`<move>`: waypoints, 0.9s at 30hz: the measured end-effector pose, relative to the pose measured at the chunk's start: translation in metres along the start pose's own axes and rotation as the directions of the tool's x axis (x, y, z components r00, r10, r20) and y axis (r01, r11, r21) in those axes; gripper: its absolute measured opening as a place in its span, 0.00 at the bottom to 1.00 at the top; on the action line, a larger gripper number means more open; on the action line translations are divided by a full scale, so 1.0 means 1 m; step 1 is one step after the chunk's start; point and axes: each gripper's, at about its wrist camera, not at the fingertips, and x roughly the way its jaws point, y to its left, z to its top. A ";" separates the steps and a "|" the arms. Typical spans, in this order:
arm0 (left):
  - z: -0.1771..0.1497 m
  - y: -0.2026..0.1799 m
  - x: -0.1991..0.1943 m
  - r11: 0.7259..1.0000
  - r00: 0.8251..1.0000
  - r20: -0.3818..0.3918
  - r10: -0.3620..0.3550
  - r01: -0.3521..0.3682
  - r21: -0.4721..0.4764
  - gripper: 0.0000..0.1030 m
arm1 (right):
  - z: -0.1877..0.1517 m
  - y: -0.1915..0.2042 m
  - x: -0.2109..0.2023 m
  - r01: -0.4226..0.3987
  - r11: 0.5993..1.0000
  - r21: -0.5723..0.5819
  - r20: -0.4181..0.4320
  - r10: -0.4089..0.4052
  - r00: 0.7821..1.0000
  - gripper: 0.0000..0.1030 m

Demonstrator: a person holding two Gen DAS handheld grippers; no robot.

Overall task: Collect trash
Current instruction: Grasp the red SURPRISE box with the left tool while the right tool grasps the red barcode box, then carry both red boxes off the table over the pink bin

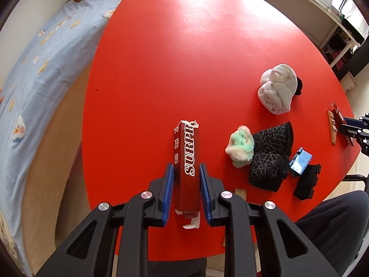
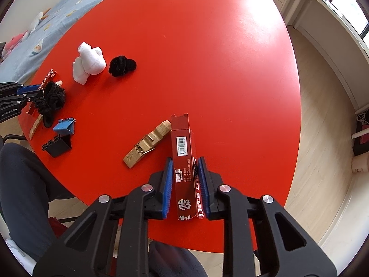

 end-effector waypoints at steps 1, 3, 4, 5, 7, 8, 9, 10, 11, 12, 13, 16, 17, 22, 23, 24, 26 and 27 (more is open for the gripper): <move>0.000 0.001 0.000 1.000 1.000 0.004 0.000 0.000 0.000 0.20 | -0.002 0.001 -0.001 -0.001 1.000 0.006 0.004 0.001 1.000 0.19; 0.000 0.004 0.001 1.000 1.000 0.011 -0.001 0.001 0.000 0.15 | -0.001 -0.001 -0.002 0.002 1.000 0.016 0.011 -0.002 1.000 0.17; -0.001 0.005 0.001 1.000 1.000 0.019 -0.004 0.004 -0.002 0.15 | -0.001 -0.001 -0.003 0.004 1.000 0.020 0.015 -0.004 1.000 0.16; -0.001 0.006 0.000 1.000 1.000 0.027 -0.007 0.007 -0.004 0.15 | -0.001 -0.001 -0.005 0.007 1.000 0.025 0.021 -0.007 1.000 0.16; -0.001 0.006 -0.005 1.000 0.999 0.048 -0.011 0.011 -0.003 0.15 | -0.001 -0.002 -0.008 0.008 0.999 0.034 0.035 -0.009 0.999 0.15; -0.002 0.006 -0.008 1.000 0.998 0.057 -0.012 0.012 -0.001 0.15 | -0.001 -0.002 -0.010 0.008 0.999 0.037 0.042 -0.009 0.999 0.15; -0.002 0.006 -0.010 1.000 0.998 0.066 -0.010 0.010 0.001 0.15 | -0.001 -0.002 -0.012 0.008 0.999 0.041 0.049 -0.010 0.999 0.15; -0.002 0.006 -0.012 1.000 0.997 0.075 -0.010 0.010 0.003 0.15 | -0.001 -0.002 -0.014 0.005 0.999 0.046 0.057 -0.008 0.998 0.15; -0.002 0.006 -0.015 1.000 0.996 0.083 -0.014 0.014 0.004 0.15 | -0.003 -0.002 -0.016 0.001 0.999 0.050 0.064 -0.004 0.998 0.15; -0.003 0.006 -0.018 1.000 0.996 0.092 -0.018 0.017 0.006 0.15 | -0.004 -0.002 -0.019 -0.002 0.999 0.053 0.072 -0.002 0.997 0.15; -0.004 0.005 -0.021 1.000 0.995 0.101 -0.018 0.017 0.009 0.15 | -0.004 -0.001 -0.021 -0.005 0.999 0.054 0.080 0.001 0.997 0.15; -0.008 0.003 -0.032 0.999 0.991 0.133 -0.025 0.022 0.023 0.15 | -0.006 0.002 -0.030 -0.010 0.999 0.053 0.107 0.004 0.994 0.15; -0.009 0.002 -0.036 0.999 0.989 0.144 -0.026 0.022 0.028 0.15 | -0.007 0.004 -0.033 -0.012 0.998 0.054 0.118 0.005 0.993 0.15; -0.021 -0.005 -0.056 0.998 0.978 0.204 -0.046 0.036 0.050 0.15 | -0.012 0.016 -0.050 -0.023 0.998 0.057 0.174 0.012 0.985 0.15; -0.024 -0.006 -0.060 0.998 0.975 0.215 -0.049 0.038 0.057 0.15 | -0.014 0.018 -0.054 -0.026 0.998 0.058 0.187 0.015 0.982 0.15; -0.026 -0.008 -0.064 0.997 0.973 0.226 -0.054 0.041 0.063 0.15 | -0.016 0.020 -0.058 -0.030 0.998 0.060 0.199 0.017 0.980 0.15; -0.030 -0.010 -0.073 0.996 0.967 0.247 -0.063 0.047 0.069 0.15 | -0.022 0.025 -0.065 -0.032 0.998 0.058 0.220 0.019 0.975 0.15; -0.033 -0.013 -0.077 0.996 0.964 0.258 -0.067 0.049 0.075 0.15 | -0.026 0.028 -0.070 -0.035 0.998 0.057 0.233 0.020 0.972 0.15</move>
